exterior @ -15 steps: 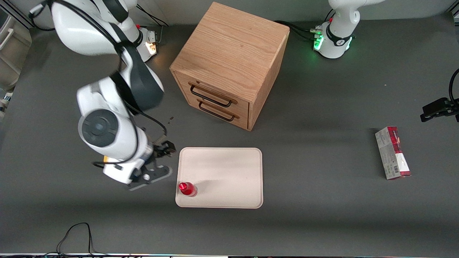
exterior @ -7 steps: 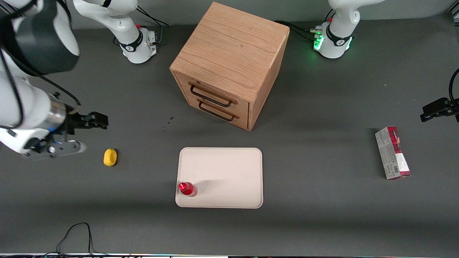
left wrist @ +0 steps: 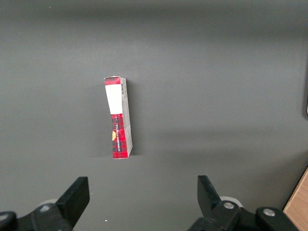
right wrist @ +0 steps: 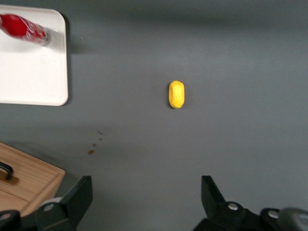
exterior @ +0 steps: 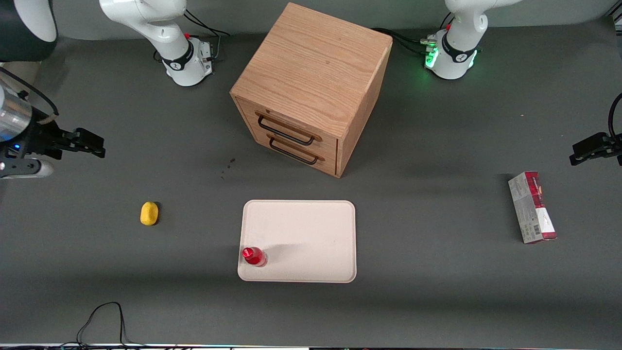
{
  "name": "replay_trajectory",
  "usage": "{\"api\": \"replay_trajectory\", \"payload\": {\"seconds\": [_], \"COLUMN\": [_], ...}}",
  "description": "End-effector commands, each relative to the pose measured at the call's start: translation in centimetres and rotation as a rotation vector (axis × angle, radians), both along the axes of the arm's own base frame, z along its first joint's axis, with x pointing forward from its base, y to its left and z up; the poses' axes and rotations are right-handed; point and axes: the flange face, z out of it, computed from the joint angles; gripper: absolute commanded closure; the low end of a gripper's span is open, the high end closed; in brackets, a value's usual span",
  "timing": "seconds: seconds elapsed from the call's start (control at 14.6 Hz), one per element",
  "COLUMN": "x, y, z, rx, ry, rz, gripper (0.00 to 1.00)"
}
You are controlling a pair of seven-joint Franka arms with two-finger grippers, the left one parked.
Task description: Place coke bottle on tray
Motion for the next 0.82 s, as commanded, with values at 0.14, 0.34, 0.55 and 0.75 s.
{"api": "replay_trajectory", "payload": {"seconds": [0.14, 0.34, 0.55, 0.75], "x": [-1.2, -1.4, -1.4, -1.4], "y": [-2.9, -3.8, -3.4, -3.0], "z": [0.0, 0.4, 1.0, 1.1], "rx": [0.024, 0.023, 0.019, 0.015], "ry": [-0.011, -0.007, -0.015, -0.018], "rz": [0.025, 0.002, -0.043, -0.034], "gripper": [0.00, 0.00, 0.00, 0.00]}}
